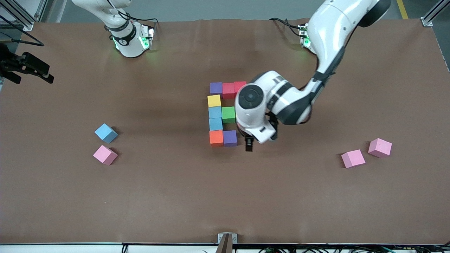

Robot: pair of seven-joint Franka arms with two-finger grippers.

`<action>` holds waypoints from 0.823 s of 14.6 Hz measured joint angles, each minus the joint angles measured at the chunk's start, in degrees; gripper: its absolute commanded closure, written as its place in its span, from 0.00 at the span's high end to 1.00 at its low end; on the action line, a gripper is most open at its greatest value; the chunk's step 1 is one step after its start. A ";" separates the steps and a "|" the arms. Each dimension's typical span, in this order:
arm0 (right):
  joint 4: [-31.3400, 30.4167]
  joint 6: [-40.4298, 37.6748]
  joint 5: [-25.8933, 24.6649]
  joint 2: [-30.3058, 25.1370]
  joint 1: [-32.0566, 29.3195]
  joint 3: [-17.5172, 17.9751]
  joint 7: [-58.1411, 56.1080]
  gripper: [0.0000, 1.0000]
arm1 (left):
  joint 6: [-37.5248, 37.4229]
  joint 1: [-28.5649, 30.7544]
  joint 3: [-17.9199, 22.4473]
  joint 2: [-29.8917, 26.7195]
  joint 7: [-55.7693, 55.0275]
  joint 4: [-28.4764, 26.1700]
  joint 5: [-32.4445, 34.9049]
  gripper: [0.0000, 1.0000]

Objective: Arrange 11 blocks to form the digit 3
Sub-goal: 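Move the left gripper back to the pink blocks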

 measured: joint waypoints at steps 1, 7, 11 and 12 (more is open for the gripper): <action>0.00 0.00 0.00 0.00 0.00 0.00 0.00 1.00 | -0.59 2.22 0.02 -0.36 3.90 -0.12 0.00 1.00; 0.00 -0.01 0.00 0.01 0.01 0.01 0.00 1.00 | -1.14 15.95 -0.06 -4.27 25.83 -3.70 0.08 1.00; 0.00 -0.01 0.00 0.01 0.01 0.01 0.00 1.00 | -1.27 23.32 0.00 -6.39 43.49 -7.06 0.10 1.00; 0.00 -0.01 0.00 0.01 0.01 0.02 0.00 1.00 | -1.29 25.53 0.00 -6.50 49.45 -7.77 0.10 1.00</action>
